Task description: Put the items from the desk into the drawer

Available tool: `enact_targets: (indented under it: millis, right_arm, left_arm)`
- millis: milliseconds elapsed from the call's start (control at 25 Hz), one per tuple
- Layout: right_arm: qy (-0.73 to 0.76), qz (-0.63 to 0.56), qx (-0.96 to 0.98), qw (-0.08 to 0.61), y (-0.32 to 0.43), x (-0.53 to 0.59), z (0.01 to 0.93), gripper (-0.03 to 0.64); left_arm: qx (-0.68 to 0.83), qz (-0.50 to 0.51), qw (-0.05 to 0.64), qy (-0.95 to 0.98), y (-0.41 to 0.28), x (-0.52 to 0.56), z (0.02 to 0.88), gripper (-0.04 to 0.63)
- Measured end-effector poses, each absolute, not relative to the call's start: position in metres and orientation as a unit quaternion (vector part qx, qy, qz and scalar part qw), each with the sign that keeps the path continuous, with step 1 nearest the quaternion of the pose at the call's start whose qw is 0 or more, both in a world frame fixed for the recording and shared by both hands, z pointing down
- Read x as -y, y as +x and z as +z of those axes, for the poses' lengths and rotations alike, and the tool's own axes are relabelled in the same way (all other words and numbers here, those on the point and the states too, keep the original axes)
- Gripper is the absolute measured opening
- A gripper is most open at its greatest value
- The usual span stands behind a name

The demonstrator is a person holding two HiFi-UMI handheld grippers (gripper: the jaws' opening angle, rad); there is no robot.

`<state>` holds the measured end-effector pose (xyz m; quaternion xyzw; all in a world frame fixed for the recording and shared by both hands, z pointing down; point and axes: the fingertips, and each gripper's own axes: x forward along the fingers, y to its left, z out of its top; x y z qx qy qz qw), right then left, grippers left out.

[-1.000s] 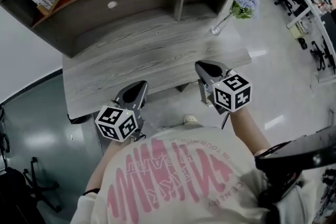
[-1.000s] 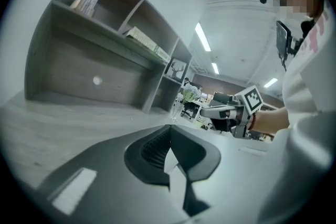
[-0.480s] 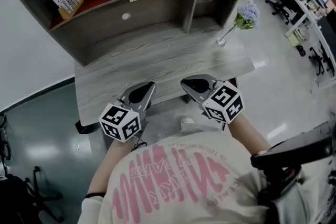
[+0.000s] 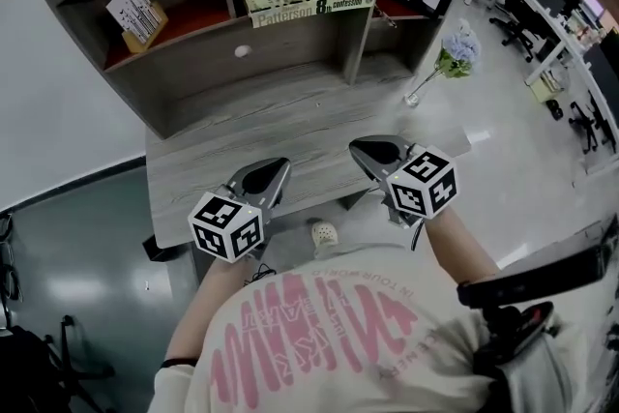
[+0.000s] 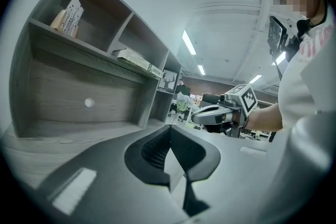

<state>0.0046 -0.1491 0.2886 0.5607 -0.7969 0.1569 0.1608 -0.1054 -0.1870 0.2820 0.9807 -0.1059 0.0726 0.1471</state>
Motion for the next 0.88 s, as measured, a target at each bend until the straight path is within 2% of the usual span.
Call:
enact_targets:
  millis: [120,360,720,880]
  right_arm:
    - [0.58,0.167,0.786,0.136,0.027,0.161,0.28,0.005]
    - [0.609,0.177,0.772,0.044,0.081,0.192,0.25,0.006]
    - [0.698,0.118,0.707,0.009,0.181,0.239,0.216,0.095]
    - [0.721,0.091,0.686,0.019,0.216,0.261,0.21,0.164]
  left_arm:
    - [0.11,0.07,0.138,0.982,-0.098,0.2,0.275,0.02]
    - [0.136,0.085,0.115,0.98,-0.085,0.225,0.268,0.02]
    - [0.156,0.082,0.139,0.975,-0.067,0.26,0.273,0.02]
    - [0.16,0.082,0.144,0.973,-0.055,0.273,0.275,0.02]
